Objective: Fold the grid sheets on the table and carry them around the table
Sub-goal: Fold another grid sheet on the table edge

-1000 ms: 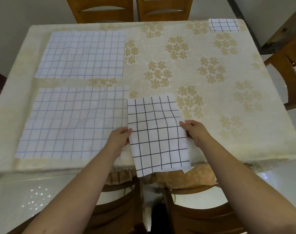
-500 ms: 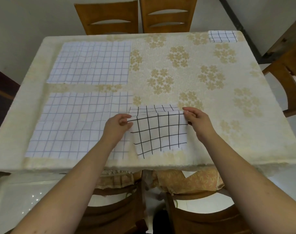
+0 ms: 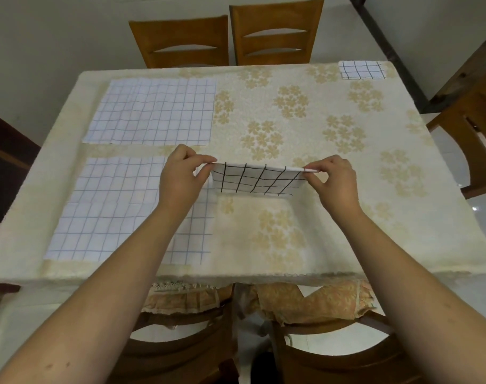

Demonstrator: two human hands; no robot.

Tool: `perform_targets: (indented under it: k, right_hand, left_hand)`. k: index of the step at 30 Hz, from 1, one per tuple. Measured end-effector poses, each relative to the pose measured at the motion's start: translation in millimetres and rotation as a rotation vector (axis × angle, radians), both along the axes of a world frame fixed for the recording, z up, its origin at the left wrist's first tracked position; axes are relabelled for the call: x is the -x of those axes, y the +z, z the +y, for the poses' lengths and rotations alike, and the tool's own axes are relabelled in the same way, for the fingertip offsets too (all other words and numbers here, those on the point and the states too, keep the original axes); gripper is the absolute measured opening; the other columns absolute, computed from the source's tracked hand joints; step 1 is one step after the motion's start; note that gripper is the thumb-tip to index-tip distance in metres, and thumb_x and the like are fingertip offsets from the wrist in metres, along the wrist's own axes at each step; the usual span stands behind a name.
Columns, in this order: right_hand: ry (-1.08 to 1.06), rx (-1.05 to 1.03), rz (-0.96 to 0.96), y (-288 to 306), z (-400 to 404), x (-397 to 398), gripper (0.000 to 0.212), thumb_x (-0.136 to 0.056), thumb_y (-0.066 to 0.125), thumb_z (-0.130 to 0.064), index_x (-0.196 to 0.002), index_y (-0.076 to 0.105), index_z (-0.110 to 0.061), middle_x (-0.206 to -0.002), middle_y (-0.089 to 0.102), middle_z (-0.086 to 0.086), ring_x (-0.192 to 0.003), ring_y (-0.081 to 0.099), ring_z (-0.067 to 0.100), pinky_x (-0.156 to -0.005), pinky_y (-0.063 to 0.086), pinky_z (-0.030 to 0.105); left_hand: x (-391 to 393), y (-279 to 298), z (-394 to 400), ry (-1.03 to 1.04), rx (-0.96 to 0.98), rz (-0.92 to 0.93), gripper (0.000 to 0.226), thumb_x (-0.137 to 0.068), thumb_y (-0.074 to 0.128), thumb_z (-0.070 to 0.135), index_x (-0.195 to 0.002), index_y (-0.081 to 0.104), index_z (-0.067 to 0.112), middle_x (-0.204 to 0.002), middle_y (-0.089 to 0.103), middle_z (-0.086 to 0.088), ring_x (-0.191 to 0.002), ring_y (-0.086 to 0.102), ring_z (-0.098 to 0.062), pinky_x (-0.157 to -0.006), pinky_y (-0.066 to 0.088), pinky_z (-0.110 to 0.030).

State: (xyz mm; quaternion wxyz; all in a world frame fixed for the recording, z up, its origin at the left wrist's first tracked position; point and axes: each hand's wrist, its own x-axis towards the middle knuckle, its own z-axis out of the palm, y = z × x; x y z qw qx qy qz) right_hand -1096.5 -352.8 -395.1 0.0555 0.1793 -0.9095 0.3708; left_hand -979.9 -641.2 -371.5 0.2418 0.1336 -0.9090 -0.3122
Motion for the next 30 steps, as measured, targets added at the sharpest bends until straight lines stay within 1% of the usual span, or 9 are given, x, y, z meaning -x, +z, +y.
perform_targets:
  k: [3,7,9,11,14,19,22,26,30]
  right_hand:
    - [-0.038,-0.04,0.096,-12,9,-12,0.011,-0.08,0.077,-0.022,-0.09,0.075,-0.024,-0.092,0.052,-0.004,-0.095,0.049,0.021,-0.083,0.026,0.027]
    - [0.03,-0.132,0.131,-44,25,-45,0.018,-0.071,0.084,-0.019,-0.085,0.073,-0.025,-0.088,0.053,0.001,-0.087,0.049,0.024,-0.075,0.023,0.028]
    - [0.113,-0.168,0.096,-63,30,-67,0.024,-0.066,0.086,-0.014,-0.083,0.072,-0.025,-0.086,0.053,-0.001,-0.085,0.048,0.02,-0.072,0.022,0.028]
    - [0.194,-0.22,0.029,-81,33,-90,0.028,-0.063,0.086,-0.014,-0.082,0.071,-0.027,-0.087,0.054,-0.003,-0.084,0.049,0.019,-0.073,0.025,0.029]
    - [0.306,-0.304,-0.131,-109,35,-115,0.023,-0.068,0.085,-0.03,-0.086,0.07,-0.033,-0.092,0.056,-0.007,-0.088,0.057,0.022,-0.074,0.032,0.031]
    - [0.353,-0.364,-0.268,-128,31,-127,0.04,-0.083,0.053,-0.062,-0.106,0.069,-0.034,-0.109,0.062,-0.01,-0.109,0.053,0.015,-0.086,0.039,0.032]
    - [0.354,-0.358,-0.27,-122,19,-125,0.046,-0.089,0.042,-0.058,-0.118,0.066,-0.031,-0.121,0.062,-0.009,-0.117,0.051,0.015,-0.092,0.038,0.032]
    - [0.349,-0.326,-0.28,-119,1,-112,0.039,-0.093,0.054,-0.044,-0.125,0.063,-0.025,-0.127,0.062,-0.003,-0.119,0.054,0.021,-0.097,0.041,0.036]
    - [0.32,-0.339,-0.3,-115,-16,-94,0.039,-0.095,0.058,-0.037,-0.131,0.06,-0.02,-0.133,0.059,0.001,-0.125,0.05,0.025,-0.102,0.037,0.036]
  left_hand:
    - [-14,-5,10,-0.015,-0.091,0.021,0.015,-0.089,0.068,0.019,-0.101,0.075,0.023,-0.078,0.061,0.005,-0.071,0.058,-0.012,-0.072,0.052,-0.025]
    - [-43,-36,24,-0.001,-0.317,-0.098,0.017,-0.092,0.062,0.014,-0.102,0.069,0.026,-0.088,0.073,0.01,-0.083,0.068,-0.002,-0.077,0.051,-0.014]
    - [-59,-60,29,0.048,-0.397,-0.185,0.02,-0.095,0.055,0.013,-0.1,0.067,0.028,-0.092,0.071,0.014,-0.081,0.067,-0.005,-0.073,0.053,-0.019]
    - [-73,-85,31,0.108,-0.518,-0.276,0.022,-0.098,0.05,0.013,-0.101,0.067,0.026,-0.094,0.07,0.014,-0.083,0.068,-0.012,-0.079,0.056,-0.028]
    - [-86,-114,33,0.206,-0.684,-0.412,0.018,-0.099,0.049,0.018,-0.102,0.066,0.023,-0.098,0.069,0.005,-0.089,0.069,-0.015,-0.087,0.056,-0.035]
    - [-92,-131,36,0.375,-0.762,-0.486,0.021,-0.093,0.063,0.02,-0.114,0.059,0.017,-0.108,0.062,-0.002,-0.085,0.065,-0.012,-0.076,0.05,-0.02]
    - [-92,-141,32,0.468,-0.848,-0.477,0.036,-0.087,0.069,0.016,-0.118,0.052,0.022,-0.107,0.061,-0.003,-0.093,0.064,-0.017,-0.088,0.054,-0.033]
    - [-90,-154,30,0.564,-1.083,-0.457,0.033,-0.092,0.063,0.007,-0.124,0.057,0.013,-0.115,0.062,-0.012,-0.096,0.067,-0.022,-0.09,0.056,-0.037]
    - [-95,-152,30,0.582,-0.984,-0.495,0.027,-0.096,0.054,0.008,-0.122,0.06,0.014,-0.112,0.064,-0.009,-0.093,0.067,-0.019,-0.093,0.055,-0.036]
